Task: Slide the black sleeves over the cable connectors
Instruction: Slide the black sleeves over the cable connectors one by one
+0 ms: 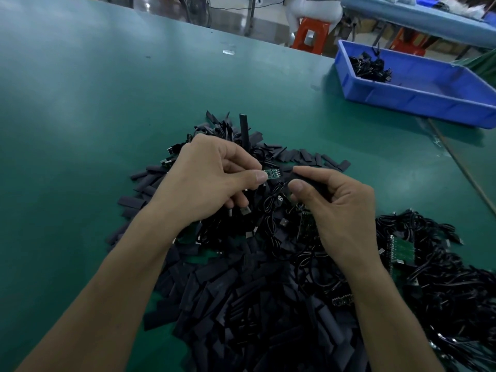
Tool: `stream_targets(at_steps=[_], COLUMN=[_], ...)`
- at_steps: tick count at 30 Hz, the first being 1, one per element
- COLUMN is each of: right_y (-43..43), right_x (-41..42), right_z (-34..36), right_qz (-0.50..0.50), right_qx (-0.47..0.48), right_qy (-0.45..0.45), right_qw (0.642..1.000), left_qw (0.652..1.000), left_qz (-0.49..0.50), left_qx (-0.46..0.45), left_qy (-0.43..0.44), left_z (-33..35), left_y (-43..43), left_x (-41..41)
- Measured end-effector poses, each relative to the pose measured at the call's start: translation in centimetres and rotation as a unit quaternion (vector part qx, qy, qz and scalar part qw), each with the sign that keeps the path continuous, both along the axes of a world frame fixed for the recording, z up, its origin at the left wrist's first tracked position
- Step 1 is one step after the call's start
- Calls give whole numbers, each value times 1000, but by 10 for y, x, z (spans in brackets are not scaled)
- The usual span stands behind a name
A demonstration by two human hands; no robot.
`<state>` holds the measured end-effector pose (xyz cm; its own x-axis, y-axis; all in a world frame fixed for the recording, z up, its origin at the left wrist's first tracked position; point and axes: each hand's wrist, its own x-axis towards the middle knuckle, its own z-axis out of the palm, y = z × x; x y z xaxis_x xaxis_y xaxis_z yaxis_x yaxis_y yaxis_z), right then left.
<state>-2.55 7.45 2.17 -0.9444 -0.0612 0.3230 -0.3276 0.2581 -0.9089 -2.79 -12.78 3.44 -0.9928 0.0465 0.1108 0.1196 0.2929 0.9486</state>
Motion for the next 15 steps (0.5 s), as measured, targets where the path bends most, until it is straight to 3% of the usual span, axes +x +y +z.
stream_targets(at_steps=[15], right_y=[-7], right_x=[3], right_z=[-2], right_qz=[0], right_qx=[-55], right_qy=[0], right_qw=[998], left_qw=[998], left_qz=[-42], left_qx=[35], left_qy=[-22], left_z=[5], left_y=[4], left_x=[3])
